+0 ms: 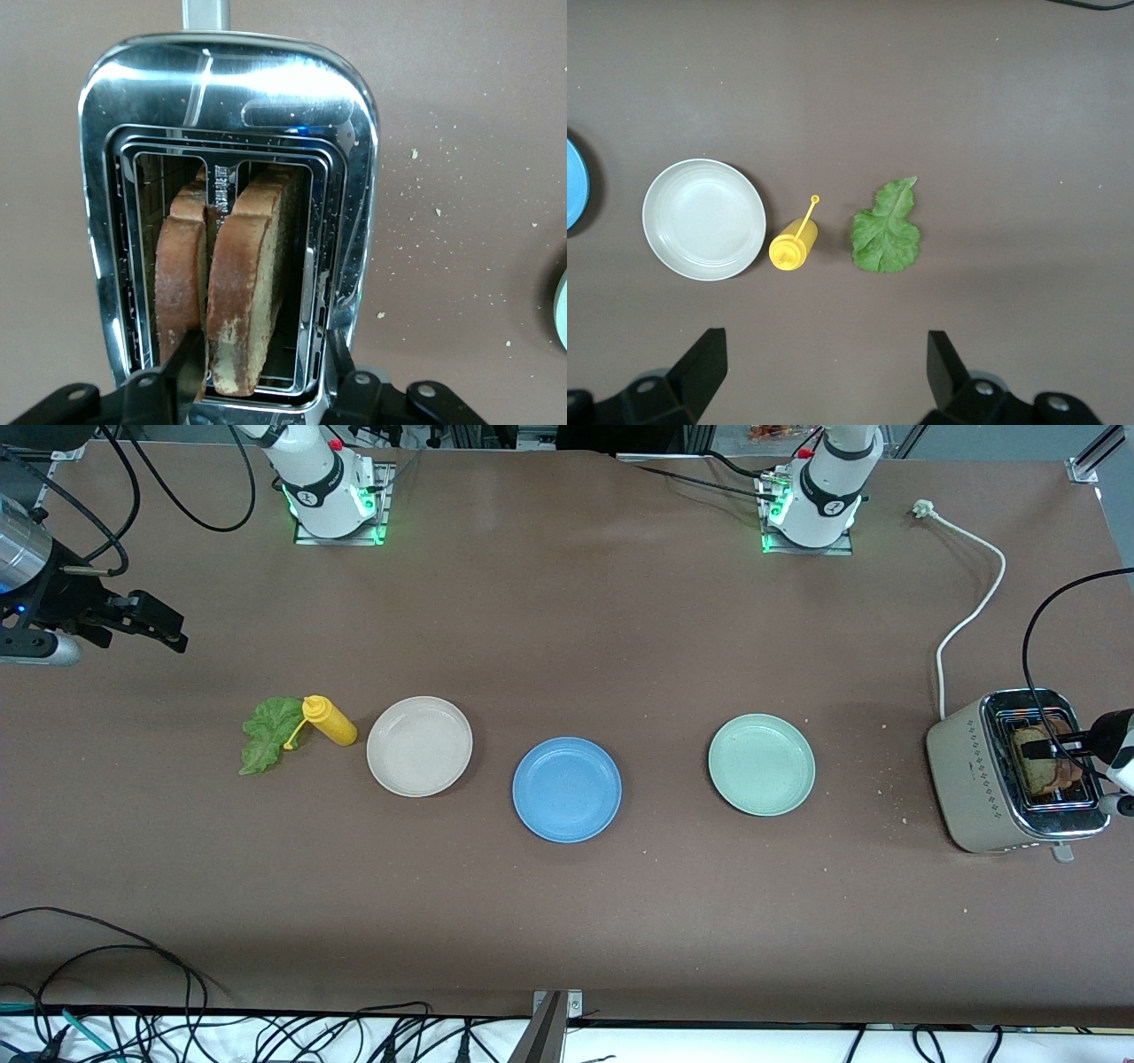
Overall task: Make sandwich in blue plate with both arms
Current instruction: 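Lower the left gripper onto the first toasted bread slice, then close the left gripper on the bread slice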
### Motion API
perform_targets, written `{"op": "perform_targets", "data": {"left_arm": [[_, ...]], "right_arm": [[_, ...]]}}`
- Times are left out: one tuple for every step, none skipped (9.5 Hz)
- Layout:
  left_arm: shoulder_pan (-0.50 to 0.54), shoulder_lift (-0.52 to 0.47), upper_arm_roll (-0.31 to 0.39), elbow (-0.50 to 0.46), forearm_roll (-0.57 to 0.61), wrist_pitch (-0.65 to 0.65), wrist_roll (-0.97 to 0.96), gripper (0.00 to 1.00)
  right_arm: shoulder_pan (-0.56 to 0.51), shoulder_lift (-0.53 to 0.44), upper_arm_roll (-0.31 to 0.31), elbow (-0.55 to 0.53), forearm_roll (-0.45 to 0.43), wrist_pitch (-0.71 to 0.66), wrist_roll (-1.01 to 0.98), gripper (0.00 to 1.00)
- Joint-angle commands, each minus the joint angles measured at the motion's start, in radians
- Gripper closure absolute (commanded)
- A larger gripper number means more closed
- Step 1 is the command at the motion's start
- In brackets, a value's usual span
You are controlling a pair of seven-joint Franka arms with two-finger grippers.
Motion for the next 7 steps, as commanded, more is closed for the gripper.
{"op": "perform_targets", "data": {"left_arm": [[0.0,0.006,-0.002,0.011,0.032,0.001,0.016,0.4],[0.0,0.007,-0.002,0.011,0.032,0.001,0.016,0.42],[0.003,0.007,-0.002,0.011,0.032,0.001,0.018,0.42],[0.003,0.007,-0.002,0.011,0.032,0.001,0.019,0.42],[0.0,0.007,-0.002,0.012,0.03,0.001,0.018,0.43],[-0.005,0.007,-0.004,0.012,0.027,0.002,0.018,0.46],[-0.006,0.007,-0.004,0.012,0.027,0.002,0.018,0.47]], "right_arm": [[0.004,0.003,-0.004,0.018,0.0,-0.014,0.007,0.0],[0.004,0.003,-0.004,0.018,0.0,-0.014,0.007,0.0],[0.004,0.003,-0.004,0.018,0.0,-0.016,0.007,0.0],[0.004,0.003,-0.004,0.018,0.0,-0.016,0.007,0.0],[0.004,0.003,-0.004,0.018,0.0,-0.014,0.007,0.0],[0.004,0.003,-0.004,0.018,0.0,-0.016,0.007,0.0],[0.004,0.003,-0.004,0.018,0.0,-0.016,0.007,0.0]]}}
